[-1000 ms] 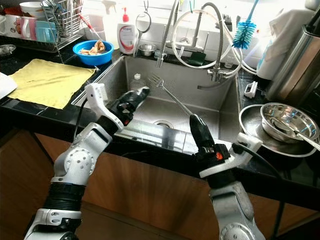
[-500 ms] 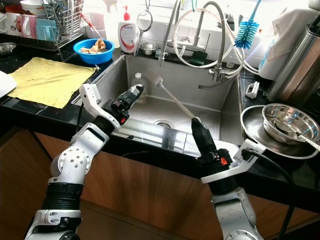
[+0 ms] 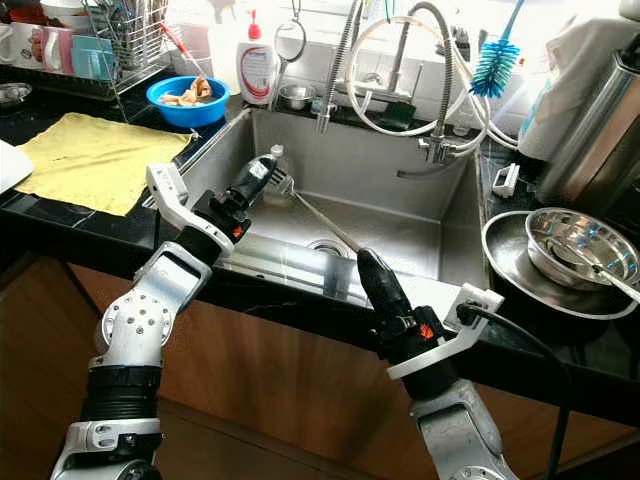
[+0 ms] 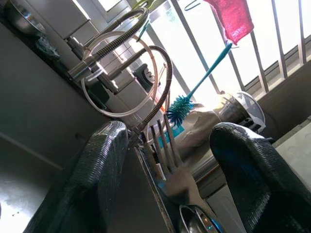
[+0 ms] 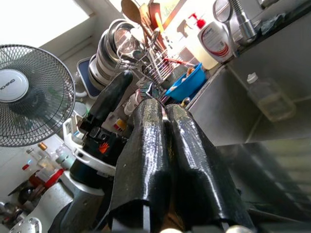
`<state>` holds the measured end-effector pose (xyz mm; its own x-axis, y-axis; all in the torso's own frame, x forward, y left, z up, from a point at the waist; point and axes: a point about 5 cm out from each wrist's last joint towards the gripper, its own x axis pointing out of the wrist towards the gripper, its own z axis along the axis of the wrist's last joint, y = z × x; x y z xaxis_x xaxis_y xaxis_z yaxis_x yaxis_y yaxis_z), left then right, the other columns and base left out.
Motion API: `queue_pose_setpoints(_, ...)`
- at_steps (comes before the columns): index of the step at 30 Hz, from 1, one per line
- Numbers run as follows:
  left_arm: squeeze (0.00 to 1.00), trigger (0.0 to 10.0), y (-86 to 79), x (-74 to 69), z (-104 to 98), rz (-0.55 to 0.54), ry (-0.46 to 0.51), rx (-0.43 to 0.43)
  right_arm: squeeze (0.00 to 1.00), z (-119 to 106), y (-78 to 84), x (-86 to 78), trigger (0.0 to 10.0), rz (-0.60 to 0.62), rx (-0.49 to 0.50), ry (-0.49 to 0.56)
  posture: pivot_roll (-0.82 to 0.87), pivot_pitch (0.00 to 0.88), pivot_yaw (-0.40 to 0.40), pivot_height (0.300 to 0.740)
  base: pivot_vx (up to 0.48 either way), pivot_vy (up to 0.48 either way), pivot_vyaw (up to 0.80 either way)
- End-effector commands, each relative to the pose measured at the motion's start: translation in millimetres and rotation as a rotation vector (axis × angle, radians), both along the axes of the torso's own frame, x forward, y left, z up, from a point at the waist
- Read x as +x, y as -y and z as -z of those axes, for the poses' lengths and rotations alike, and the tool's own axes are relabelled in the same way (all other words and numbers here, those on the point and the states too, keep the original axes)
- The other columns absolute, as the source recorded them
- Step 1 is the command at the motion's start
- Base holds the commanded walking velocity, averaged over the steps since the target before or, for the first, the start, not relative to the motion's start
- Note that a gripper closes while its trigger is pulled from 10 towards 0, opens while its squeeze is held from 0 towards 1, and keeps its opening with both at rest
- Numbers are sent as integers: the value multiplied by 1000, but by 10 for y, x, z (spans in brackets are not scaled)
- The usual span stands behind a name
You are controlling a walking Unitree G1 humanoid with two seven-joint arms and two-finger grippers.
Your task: Kitchen organization
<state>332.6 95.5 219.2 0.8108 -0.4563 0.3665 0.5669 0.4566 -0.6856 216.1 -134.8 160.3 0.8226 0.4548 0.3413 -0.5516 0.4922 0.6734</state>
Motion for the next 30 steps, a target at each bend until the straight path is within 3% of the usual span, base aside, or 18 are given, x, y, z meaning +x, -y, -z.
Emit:
queue_pose_setpoints(1,0,10000,50,-31,-82,26,30,10,0,-13,-4,-7,10000,-7,-2,4,60,0,-75,740,0,0,0)
queue_pose_setpoints(2,0,10000,58,-37,-79,32,33,16,0,-11,-3,-4,10000,-6,-2,3,61,0,-75,740,0,0,0)
queue_pose_setpoints(3,0,9020,71,-45,-64,39,31,34,0,-10,-3,-1,10000,-3,0,3,62,0,-75,740,0,0,0)
queue_pose_setpoints(4,0,9020,75,-47,-55,39,28,43,0,-11,-3,0,10000,-2,1,3,62,0,-75,740,0,0,0)
queue_pose_setpoints(5,0,941,81,-49,-40,40,26,55,0,-19,-5,5,10000,-2,3,8,63,0,-76,740,0,0,0)
queue_pose_setpoints(6,0,0,81,-51,-36,40,25,53,0,-29,-9,7,10000,-4,5,12,62,0,-76,740,0,0,0)
queue_pose_setpoints(30,0,0,73,-57,-64,35,37,39,0,-53,-27,43,10000,9,-25,19,62,0,-76,740,0,0,0)
